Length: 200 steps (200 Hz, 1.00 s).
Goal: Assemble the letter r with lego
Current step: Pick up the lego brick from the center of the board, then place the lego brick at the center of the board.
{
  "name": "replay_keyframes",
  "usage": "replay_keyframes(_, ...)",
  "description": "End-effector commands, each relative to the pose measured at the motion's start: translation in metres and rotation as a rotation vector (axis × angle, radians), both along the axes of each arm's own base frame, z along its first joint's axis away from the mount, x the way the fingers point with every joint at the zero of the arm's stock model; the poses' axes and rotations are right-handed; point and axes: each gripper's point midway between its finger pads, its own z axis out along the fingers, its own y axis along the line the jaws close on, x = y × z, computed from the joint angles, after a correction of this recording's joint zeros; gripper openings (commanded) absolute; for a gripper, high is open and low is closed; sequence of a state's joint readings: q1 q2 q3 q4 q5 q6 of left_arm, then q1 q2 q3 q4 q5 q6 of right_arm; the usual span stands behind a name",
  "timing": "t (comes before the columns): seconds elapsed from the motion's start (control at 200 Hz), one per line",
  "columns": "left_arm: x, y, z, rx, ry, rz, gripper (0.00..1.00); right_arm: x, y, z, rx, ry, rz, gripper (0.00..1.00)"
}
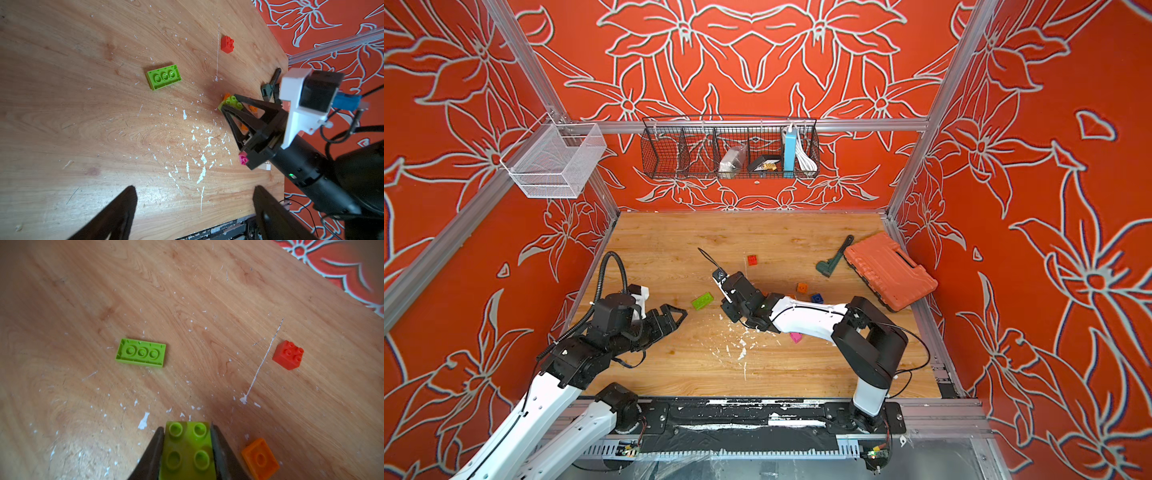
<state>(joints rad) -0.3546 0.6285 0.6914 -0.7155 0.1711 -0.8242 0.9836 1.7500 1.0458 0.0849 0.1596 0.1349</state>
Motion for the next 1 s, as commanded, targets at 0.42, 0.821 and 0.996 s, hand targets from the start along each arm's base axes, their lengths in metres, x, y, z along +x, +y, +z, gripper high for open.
replay_keyframes(0.42, -0.006, 0.002, 0.000, 0.011, 0.032, -0.007, 0.88, -0.008, 0.010, -0.066, 0.108, 0.100, -0.032, 0.19)
replay_keyframes(0.821, -0.008, 0.004, -0.004, 0.018, 0.032, -0.002, 0.89, -0.019, 0.004, -0.078, 0.104, 0.160, -0.034, 0.47)
replay_keyframes(0.996, -0.008, 0.011, 0.005, 0.064, 0.002, 0.000, 0.92, -0.015, -0.002, -0.042, 0.124, 0.154, -0.062, 0.68)
